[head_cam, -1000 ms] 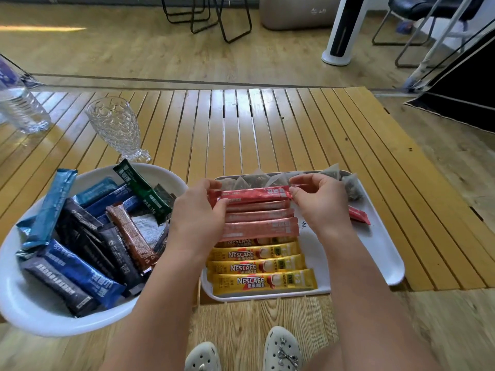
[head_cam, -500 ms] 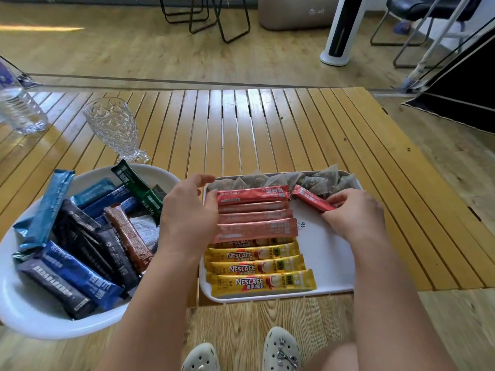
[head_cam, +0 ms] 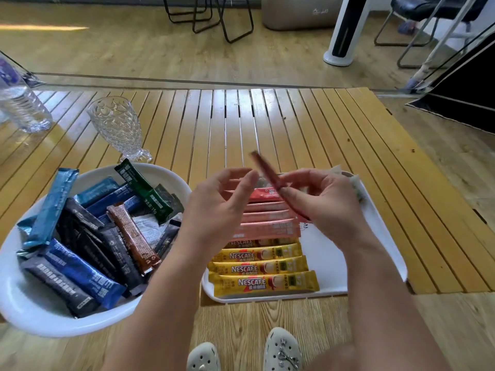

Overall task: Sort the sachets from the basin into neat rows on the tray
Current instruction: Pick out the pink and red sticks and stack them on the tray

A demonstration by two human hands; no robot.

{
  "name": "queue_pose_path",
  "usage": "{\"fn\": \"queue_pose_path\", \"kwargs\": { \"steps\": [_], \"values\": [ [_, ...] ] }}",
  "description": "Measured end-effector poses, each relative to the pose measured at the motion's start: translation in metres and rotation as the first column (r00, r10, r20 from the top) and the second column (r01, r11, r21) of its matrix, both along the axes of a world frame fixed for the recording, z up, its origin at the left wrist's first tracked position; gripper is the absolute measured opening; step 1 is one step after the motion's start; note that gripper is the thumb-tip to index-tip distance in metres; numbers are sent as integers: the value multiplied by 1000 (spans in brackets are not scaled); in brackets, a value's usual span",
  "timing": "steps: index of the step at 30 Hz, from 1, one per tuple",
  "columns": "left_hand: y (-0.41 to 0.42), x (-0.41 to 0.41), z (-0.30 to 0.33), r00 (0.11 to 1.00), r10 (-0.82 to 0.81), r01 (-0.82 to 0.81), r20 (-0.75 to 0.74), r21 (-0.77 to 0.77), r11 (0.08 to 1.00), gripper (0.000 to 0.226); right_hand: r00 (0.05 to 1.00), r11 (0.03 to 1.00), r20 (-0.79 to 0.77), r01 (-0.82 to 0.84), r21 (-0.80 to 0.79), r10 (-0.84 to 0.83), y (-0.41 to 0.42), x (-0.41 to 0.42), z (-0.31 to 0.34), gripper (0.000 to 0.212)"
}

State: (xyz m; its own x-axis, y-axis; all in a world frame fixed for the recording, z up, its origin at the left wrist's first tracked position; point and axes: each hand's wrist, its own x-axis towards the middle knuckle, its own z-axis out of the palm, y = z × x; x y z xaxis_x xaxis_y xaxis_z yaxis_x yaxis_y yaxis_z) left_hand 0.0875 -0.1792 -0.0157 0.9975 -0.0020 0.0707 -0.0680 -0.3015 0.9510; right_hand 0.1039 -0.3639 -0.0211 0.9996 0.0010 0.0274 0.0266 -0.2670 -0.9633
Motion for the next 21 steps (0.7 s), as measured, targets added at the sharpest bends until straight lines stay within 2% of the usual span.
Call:
{"fn": "queue_pose_path", "kwargs": {
  "steps": [2,5,8,11,14,21],
  "values": [
    [-1,0,1,1000,18,-18,-10,-37,999,40,989,974,141,-4,-228,37,9,3,-7,14],
    [2,2,-5,996,93,-93,0,62,994,34,976,947,197,-24,-322,92,17,4,-13,14],
    [5,1,-10,990,135,-141,41,213,967,22,989,922,146,65,-381,-10,12,4,-11,8],
    [6,0,-10,987,143,-156,66,259,953,16,990,865,54,142,-482,-133,3,4,-13,31],
    [4,1,-10,986,147,-164,83,279,946,14,989,833,-51,88,-546,-138,10,0,-15,49],
    [2,0,-11,985,135,-160,105,293,943,14,991,786,-42,76,-613,-129,21,-1,-14,40]
  ]
}}
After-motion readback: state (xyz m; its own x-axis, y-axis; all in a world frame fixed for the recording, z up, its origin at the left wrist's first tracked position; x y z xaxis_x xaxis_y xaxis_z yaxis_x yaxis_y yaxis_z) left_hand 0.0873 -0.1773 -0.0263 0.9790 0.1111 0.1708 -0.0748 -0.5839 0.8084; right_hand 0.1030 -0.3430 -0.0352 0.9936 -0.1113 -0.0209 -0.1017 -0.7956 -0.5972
